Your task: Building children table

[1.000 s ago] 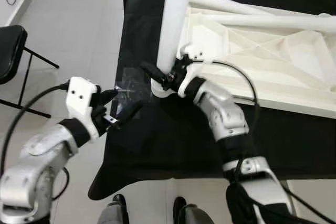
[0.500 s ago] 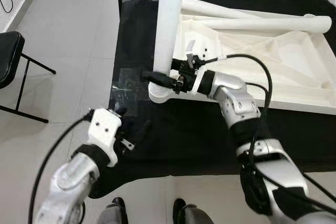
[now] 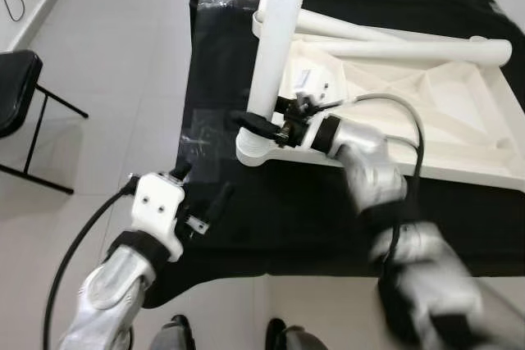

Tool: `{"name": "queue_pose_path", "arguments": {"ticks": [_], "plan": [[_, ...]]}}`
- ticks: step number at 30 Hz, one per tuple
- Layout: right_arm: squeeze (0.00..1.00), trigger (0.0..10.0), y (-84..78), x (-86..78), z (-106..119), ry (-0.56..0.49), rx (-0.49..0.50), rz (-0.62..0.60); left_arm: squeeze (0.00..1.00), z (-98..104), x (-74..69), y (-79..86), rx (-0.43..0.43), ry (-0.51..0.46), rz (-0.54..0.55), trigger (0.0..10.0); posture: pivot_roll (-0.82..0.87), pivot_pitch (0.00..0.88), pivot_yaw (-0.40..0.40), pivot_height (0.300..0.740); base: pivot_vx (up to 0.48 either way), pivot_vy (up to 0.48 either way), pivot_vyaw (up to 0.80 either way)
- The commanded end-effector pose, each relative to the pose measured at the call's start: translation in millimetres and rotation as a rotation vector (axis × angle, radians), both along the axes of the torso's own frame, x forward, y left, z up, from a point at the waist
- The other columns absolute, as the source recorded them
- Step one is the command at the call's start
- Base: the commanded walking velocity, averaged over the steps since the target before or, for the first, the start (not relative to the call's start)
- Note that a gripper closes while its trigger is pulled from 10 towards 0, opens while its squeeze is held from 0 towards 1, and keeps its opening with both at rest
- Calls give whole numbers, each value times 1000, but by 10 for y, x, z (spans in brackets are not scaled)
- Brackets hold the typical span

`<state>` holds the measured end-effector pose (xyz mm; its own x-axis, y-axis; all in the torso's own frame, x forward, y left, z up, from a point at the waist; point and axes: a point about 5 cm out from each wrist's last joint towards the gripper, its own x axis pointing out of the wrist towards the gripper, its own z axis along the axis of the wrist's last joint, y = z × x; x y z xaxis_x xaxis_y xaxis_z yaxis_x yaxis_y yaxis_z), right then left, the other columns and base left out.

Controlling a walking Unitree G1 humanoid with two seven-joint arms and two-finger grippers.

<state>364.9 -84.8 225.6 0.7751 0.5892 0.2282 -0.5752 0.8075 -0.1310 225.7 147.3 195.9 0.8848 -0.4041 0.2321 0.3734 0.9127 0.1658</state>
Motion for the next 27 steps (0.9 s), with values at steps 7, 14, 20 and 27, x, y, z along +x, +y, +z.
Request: {"name": "queue_pose_path", "arguments": {"ticks": [7, 14, 20, 27], "plan": [[0, 0, -42, -212, -561, 206, -129, -179, 0, 12, 30, 175, -54, 8, 73, 10000, 120, 253, -105, 740, 0, 0, 0], [1000, 10000, 149, -88, -221, 114, -65, 31, 0, 60, 122, 223, -32, -13, 103, 10000, 119, 251, -102, 740, 0, 0, 0], [733, 10000, 182, -96, 50, 16, -84, 242, 0, 82, 136, 206, -34, -17, 100, 10000, 128, 254, -110, 740, 0, 0, 0], [0, 10000, 214, -133, 168, -41, -217, 617, 0, 90, 147, 181, -34, -16, 89, 10000, 139, 257, -121, 740, 0, 0, 0]]}}
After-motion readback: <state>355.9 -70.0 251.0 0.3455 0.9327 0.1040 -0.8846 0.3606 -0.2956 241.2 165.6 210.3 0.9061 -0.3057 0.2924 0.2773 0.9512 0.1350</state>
